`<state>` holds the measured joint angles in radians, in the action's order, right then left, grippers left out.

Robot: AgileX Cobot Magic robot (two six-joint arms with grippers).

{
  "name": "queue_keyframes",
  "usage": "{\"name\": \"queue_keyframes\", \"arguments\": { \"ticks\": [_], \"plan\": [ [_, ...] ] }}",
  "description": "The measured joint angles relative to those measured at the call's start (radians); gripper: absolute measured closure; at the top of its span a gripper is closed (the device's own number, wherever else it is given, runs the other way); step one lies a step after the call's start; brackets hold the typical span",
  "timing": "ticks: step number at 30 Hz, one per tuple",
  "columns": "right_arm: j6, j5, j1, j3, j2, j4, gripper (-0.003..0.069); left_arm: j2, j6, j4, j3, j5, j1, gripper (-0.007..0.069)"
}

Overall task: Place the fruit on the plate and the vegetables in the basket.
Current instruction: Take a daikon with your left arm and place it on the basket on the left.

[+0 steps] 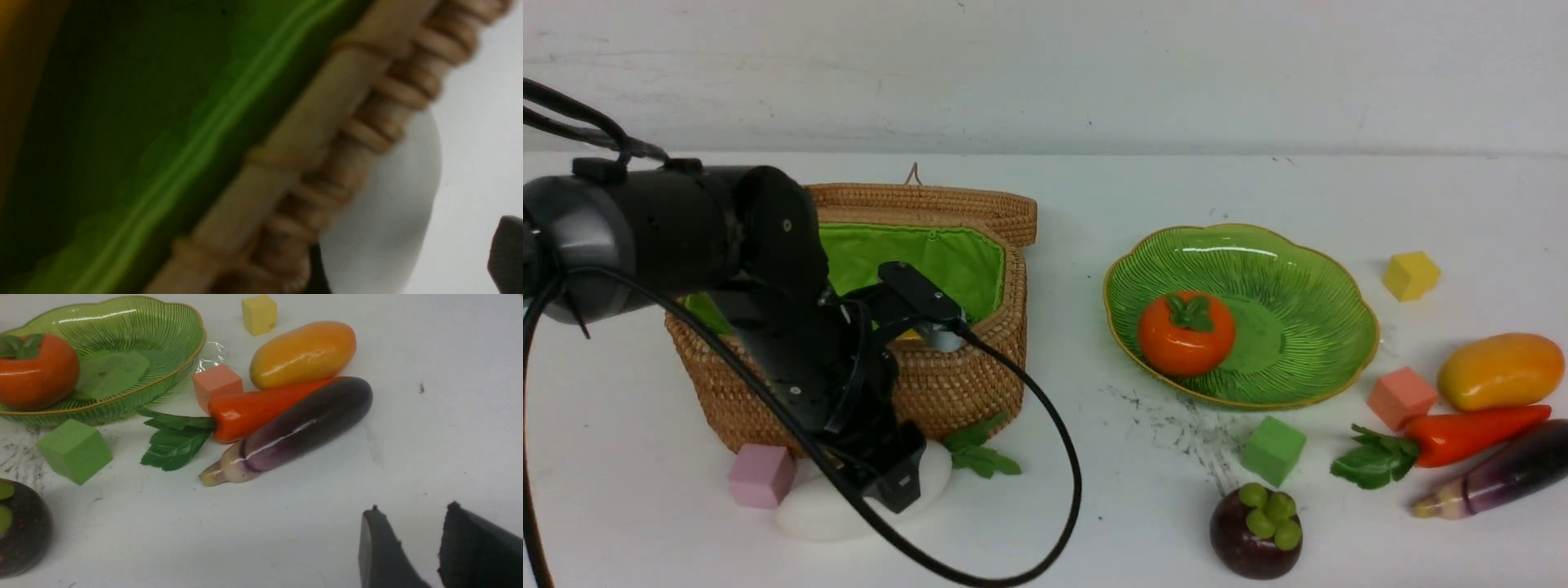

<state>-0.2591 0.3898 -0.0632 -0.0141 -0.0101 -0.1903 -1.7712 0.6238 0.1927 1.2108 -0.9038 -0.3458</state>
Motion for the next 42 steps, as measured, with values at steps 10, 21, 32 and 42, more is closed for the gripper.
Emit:
{"name": "queue_keyframes", "arguments": {
  "ticks": [10, 21, 32, 42],
  "plan": [
    [0.000, 0.000, 0.000, 0.000, 0.000, 0.000, 0.0416, -0.027, 0.003, 0.018, 0.015, 0.019, 0.000, 0.0080],
    [0.000, 0.000, 0.000, 0.000, 0.000, 0.000, 0.0416, 0.029, 0.000, 0.002, 0.010, -0.002, 0.000, 0.0092],
    [0.000, 0.000, 0.000, 0.000, 0.000, 0.000, 0.0416, 0.284, -0.022, -0.002, -0.145, 0.007, -0.001, 0.0066],
    [0.000, 0.000, 0.000, 0.000, 0.000, 0.000, 0.0416, 0.218, -0.324, -0.330, -0.261, 0.276, -0.162, 0.0064]
  ]
}}
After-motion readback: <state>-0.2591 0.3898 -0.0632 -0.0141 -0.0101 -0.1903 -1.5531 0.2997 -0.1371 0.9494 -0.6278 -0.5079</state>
